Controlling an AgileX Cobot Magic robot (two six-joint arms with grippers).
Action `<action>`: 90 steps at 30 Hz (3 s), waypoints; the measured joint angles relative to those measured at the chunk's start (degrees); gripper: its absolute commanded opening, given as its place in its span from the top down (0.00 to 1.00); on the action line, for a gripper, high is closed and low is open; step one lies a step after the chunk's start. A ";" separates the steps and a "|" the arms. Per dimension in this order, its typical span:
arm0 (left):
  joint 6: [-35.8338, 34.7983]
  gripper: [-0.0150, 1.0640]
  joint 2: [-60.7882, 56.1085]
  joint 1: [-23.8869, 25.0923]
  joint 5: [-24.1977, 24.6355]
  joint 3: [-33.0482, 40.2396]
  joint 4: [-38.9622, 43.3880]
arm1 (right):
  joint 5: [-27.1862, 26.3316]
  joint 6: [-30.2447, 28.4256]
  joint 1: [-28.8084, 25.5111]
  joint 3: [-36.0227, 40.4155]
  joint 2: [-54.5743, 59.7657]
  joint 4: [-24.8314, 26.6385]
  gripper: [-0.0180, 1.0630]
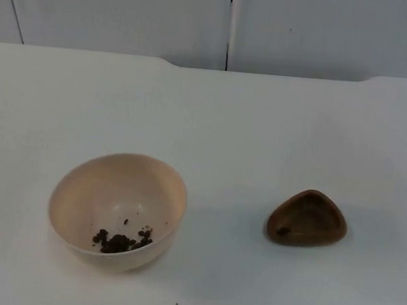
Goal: Pick up the bowl with the left hand and pour the coffee beans from the cup into the bowl with the right hand.
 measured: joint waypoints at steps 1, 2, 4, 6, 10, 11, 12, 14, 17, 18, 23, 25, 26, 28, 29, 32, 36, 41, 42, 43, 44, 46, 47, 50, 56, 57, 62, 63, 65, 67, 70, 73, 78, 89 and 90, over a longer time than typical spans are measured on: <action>0.00 0.35 0.00 0.00 0.00 0.00 0.00 | 0.00 0.00 0.00 0.00 0.00 0.00 0.31; 0.13 0.35 -0.73 0.00 0.47 0.00 0.00 | -0.12 0.00 0.00 1.74 -1.78 0.00 0.31; 0.67 0.35 -2.77 0.00 0.93 0.00 -0.69 | -0.48 0.00 0.00 4.74 -5.15 0.00 0.31; 2.35 0.35 -4.79 0.00 1.06 0.00 -2.25 | -0.92 0.00 0.00 7.66 -8.64 0.00 0.31; 5.48 0.35 -8.03 0.00 1.06 0.00 -5.35 | -1.31 0.22 0.00 11.34 -14.75 0.00 0.31; 5.48 0.35 -8.03 0.00 1.06 0.00 -5.35 | -1.31 0.22 0.00 11.34 -14.75 0.00 0.31; 6.33 0.35 -9.18 0.00 1.19 0.00 -6.32 | -1.39 0.20 0.00 12.54 -16.53 0.00 0.31; 8.67 0.35 -11.88 0.00 2.43 0.00 -7.48 | -1.44 0.23 0.00 15.15 -21.92 0.00 0.31; 9.82 0.35 -14.10 0.00 4.23 0.00 -7.94 | -1.44 0.33 0.00 16.61 -24.80 0.00 0.31; 10.28 0.35 -15.28 0.00 5.07 0.00 -7.93 | -1.44 0.33 0.00 17.73 -26.99 0.00 0.31; 11.48 0.35 -20.54 0.00 5.35 2.96 -7.93 | -1.44 0.33 0.00 22.48 -36.54 0.00 0.31; 11.72 0.35 -23.85 0.00 5.35 6.04 -8.07 | -0.90 0.33 0.00 24.14 -40.28 0.00 0.31; 11.72 0.35 -25.54 0.00 5.35 7.33 -8.07 | 0.01 0.33 0.00 24.76 -42.21 0.00 0.31; 11.83 0.35 -26.99 0.00 5.44 8.70 -8.07 | 0.95 0.33 0.00 25.20 -44.11 0.00 0.31; 11.82 0.35 -28.76 0.00 5.69 9.83 -8.07 | 2.07 0.17 0.00 25.36 -45.69 0.00 0.31; 11.82 0.35 -32.05 0.00 6.58 11.12 -8.07 | 4.19 -0.51 0.00 25.49 -49.42 0.00 0.31; 11.93 0.35 -38.46 0.00 8.25 12.04 -8.07 | 7.95 -2.77 0.00 25.49 -55.92 0.38 0.31; 11.93 0.35 -44.59 0.00 10.56 12.51 -8.07 | 10.91 -6.89 0.10 27.29 -61.96 4.02 0.31; 11.93 0.35 -45.90 0.00 11.30 12.51 -7.95 | 11.62 -8.36 0.10 27.79 -63.29 5.15 0.31; 11.93 0.35 -45.90 0.00 11.30 12.51 -7.95 | 11.62 -8.36 0.10 27.79 -63.29 5.15 0.31; 11.93 0.35 -47.16 0.00 12.02 12.51 -7.67 | 12.65 -9.65 0.10 28.42 -64.61 6.61 0.31; 11.93 0.35 -49.28 0.00 13.79 12.51 -7.11 | 14.54 -12.31 0.10 29.52 -67.02 9.10 0.31; 11.93 0.35 -50.36 0.00 14.80 12.51 -6.64 | 15.25 -13.11 0.10 30.03 -68.26 9.93 0.31; 11.93 0.35 -52.17 0.00 16.61 12.51 -6.64 | 16.60 -13.95 0.10 30.83 -69.49 10.69 0.31; 11.93 0.35 -54.41 0.00 20.40 12.51 -5.68 | 18.09 -13.95 0.10 31.99 -69.74 10.69 0.31; 12.04 0.35 -54.41 0.00 21.36 12.51 -5.44 | 18.23 -13.95 0.10 32.02 -69.74 10.69 0.31; 12.95 0.35 -54.41 0.00 23.27 14.58 -5.32 | 18.33 -13.95 0.10 32.15 -69.74 10.69 0.31; 12.99 0.35 -54.41 0.00 23.39 15.94 -5.32 | 18.33 -13.95 0.10 32.15 -69.74 10.69 0.31; 13.71 0.35 -54.41 0.00 23.39 17.90 -5.32 | 18.33 -13.95 0.10 32.15 -69.74 10.58 0.31; 14.47 0.35 -54.41 0.00 23.04 19.06 -5.32 | 18.33 -13.95 0.10 32.15 -69.74 10.58 0.31; 17.21 0.35 -54.41 0.00 22.11 20.41 -6.15 | 18.33 -13.95 0.10 32.15 -69.74 10.48 0.31; 18.30 0.35 -54.41 0.00 21.76 20.41 -6.64 | 18.33 -13.95 0.10 32.15 -69.74 10.48 0.31; 18.68 0.35 -54.41 0.00 21.64 20.41 -6.64 | 18.33 -13.95 0.10 32.15 -69.74 10.48 0.31; 19.02 0.35 -54.41 0.00 21.64 20.41 -6.64 | 18.33 -13.95 0.10 32.15 -69.74 10.48 0.31; 19.02 0.35 -54.41 0.00 21.64 20.41 -6.64 | 18.33 -13.95 0.10 32.15 -69.74 10.48 0.31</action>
